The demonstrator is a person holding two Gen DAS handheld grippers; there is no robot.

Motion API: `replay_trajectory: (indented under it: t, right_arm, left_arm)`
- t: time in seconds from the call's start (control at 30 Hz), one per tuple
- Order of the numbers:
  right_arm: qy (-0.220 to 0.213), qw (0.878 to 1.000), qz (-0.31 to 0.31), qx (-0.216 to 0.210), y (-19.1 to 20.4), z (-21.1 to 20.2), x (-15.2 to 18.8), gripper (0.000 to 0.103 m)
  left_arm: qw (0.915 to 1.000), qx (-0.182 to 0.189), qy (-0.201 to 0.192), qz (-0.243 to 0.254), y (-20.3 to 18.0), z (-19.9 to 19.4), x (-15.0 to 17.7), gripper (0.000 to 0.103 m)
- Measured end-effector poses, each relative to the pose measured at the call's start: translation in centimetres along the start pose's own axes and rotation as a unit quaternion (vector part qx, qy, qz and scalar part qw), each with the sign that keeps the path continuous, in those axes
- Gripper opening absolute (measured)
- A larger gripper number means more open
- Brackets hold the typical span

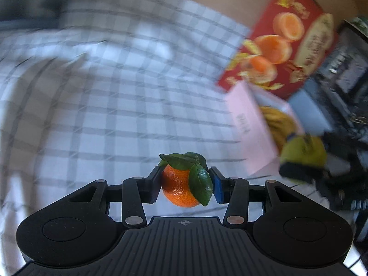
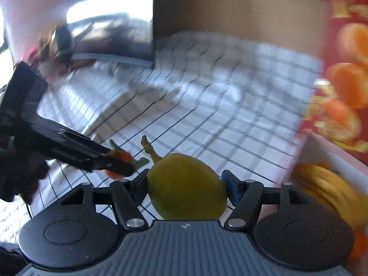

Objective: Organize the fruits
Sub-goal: 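Carry the pear and the leafy tangerine over the pink box with both grippers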

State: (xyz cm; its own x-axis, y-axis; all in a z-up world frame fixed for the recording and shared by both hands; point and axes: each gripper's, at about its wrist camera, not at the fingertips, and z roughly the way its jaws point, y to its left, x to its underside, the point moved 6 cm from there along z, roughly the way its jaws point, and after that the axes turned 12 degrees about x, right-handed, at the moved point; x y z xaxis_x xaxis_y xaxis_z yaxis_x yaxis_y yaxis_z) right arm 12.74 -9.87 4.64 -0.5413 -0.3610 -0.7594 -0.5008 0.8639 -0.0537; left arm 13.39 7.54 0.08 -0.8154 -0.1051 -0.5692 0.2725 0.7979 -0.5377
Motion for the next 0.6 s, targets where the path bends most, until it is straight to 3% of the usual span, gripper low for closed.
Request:
replay_trajectory:
  t: [0.2,0.37,0.53,0.6]
  right_arm:
    - [-0.022,0.991,0.057,0.118,-5.2,-5.5,4.0,0.067]
    - [-0.012,0.977,0.121,0.176,-9.4,-8.2,7.7,0.067]
    - [-0.003,0.964,0.162,0.209,-11.6,-10.0,10.9,0.067]
    - [0.002,0.96,0.177,0.216,-12.4,-10.4,12.0,0.067]
  left_arm:
    - [0.9944,0.069,0.019,0.078,-8.7,6.5,-4.0,0.05]
    - [0.9878,0.107,0.066,0.091,-13.8,14.1,-5.2,0.05]
    - [0.9796,0.047,0.114,0.158,-15.6,18.7,-3.8,0.049]
    - [0.9782,0.051,0.114,0.166,-16.0,18.6,-3.4,0.048]
